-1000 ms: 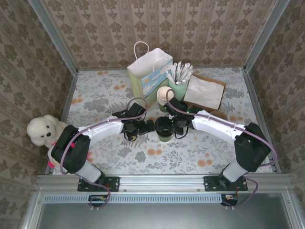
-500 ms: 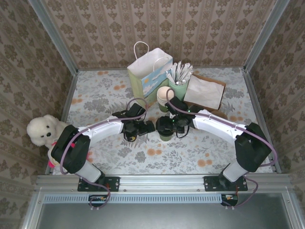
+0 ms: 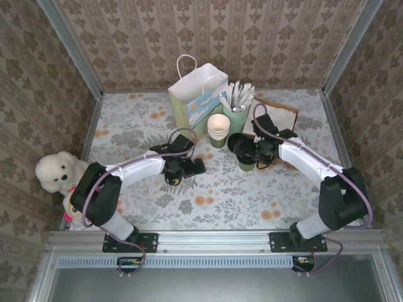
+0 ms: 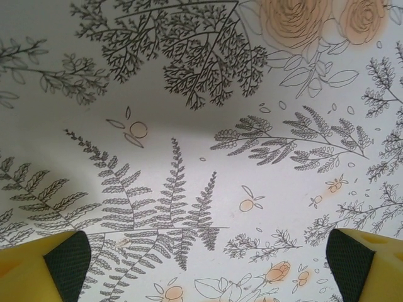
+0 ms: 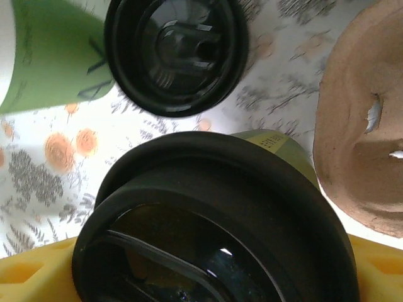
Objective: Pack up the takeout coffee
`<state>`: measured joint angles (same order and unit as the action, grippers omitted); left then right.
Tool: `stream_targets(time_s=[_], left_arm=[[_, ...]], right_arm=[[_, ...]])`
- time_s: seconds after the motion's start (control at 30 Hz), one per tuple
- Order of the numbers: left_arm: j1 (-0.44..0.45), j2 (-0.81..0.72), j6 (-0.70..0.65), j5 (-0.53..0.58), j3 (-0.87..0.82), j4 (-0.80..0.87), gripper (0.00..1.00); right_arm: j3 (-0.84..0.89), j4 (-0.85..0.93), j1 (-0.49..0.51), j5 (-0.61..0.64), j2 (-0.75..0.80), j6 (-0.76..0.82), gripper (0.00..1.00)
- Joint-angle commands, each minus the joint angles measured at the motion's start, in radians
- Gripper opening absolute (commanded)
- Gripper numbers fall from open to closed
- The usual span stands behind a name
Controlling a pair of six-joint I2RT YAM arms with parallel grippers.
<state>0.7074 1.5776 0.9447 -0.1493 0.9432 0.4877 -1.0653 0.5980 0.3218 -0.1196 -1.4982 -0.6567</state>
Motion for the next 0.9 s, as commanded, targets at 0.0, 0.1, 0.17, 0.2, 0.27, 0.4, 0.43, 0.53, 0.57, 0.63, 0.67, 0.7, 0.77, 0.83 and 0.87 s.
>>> stream_targets(time_s=[0.0, 0.1, 0.17, 0.2, 0.27, 0.4, 0.43, 0.53, 0.57, 0.63, 0.67, 0.7, 0.77, 0.83, 0.87], left_arm=[[0.002, 0.019, -0.039, 0.007, 0.039, 0.033, 1.0], [0.003, 0.025, -0.056, 0.007, 0.061, 0.036, 1.0], [0.001, 0.025, -0.066, 0.007, 0.071, 0.035, 1.0], [0.003, 0.024, -0.07, 0.008, 0.075, 0.035, 1.0], [0.002, 0.024, -0.075, 0.006, 0.082, 0.038, 1.0], [0.001, 0.006, -0.073, -0.002, 0.08, 0.035, 1.0], [0.0, -0.002, -0.072, 0.001, 0.074, 0.036, 1.0], [-0.003, -0.023, -0.07, 0.012, 0.062, 0.034, 1.0], [-0.004, -0.028, -0.071, 0.013, 0.06, 0.034, 1.0], [-0.01, -0.035, -0.075, 0.013, 0.056, 0.034, 1.0], [-0.011, -0.036, -0.076, 0.013, 0.056, 0.035, 1.0], [-0.013, -0.038, -0.076, 0.013, 0.055, 0.036, 1.0], [-0.015, -0.041, -0.077, 0.015, 0.055, 0.036, 1.0], [-0.016, -0.043, -0.078, 0.016, 0.054, 0.037, 1.0], [-0.017, -0.042, -0.079, 0.016, 0.056, 0.037, 1.0]], right_arm=[[0.024, 0.005, -0.049, 0.08, 0.001, 0.012, 0.82], [0.004, -0.026, -0.092, 0.088, -0.01, 0.011, 0.82], [-0.016, -0.047, -0.124, 0.089, -0.03, 0.012, 0.82], [-0.03, -0.055, -0.14, 0.088, -0.047, 0.014, 0.82], [-0.062, -0.069, -0.16, 0.089, -0.079, 0.015, 0.82], [-0.149, -0.096, -0.173, 0.102, -0.15, 0.024, 0.83], [-0.17, -0.099, -0.175, 0.101, -0.169, 0.027, 0.83], [-0.216, -0.117, -0.176, 0.08, -0.221, 0.022, 0.83], [-0.227, -0.123, -0.177, 0.073, -0.236, 0.018, 0.83], [-0.253, -0.13, -0.176, 0.063, -0.271, 0.007, 0.83], [-0.264, -0.133, -0.176, 0.059, -0.285, 0.002, 0.83], [-0.279, -0.133, -0.176, 0.053, -0.302, 0.0, 0.83], [-0.299, -0.131, -0.177, 0.045, -0.323, -0.003, 0.83], [-0.314, -0.135, -0.177, 0.04, -0.343, -0.007, 0.83], [-0.322, -0.136, -0.176, 0.037, -0.352, -0.01, 0.84]])
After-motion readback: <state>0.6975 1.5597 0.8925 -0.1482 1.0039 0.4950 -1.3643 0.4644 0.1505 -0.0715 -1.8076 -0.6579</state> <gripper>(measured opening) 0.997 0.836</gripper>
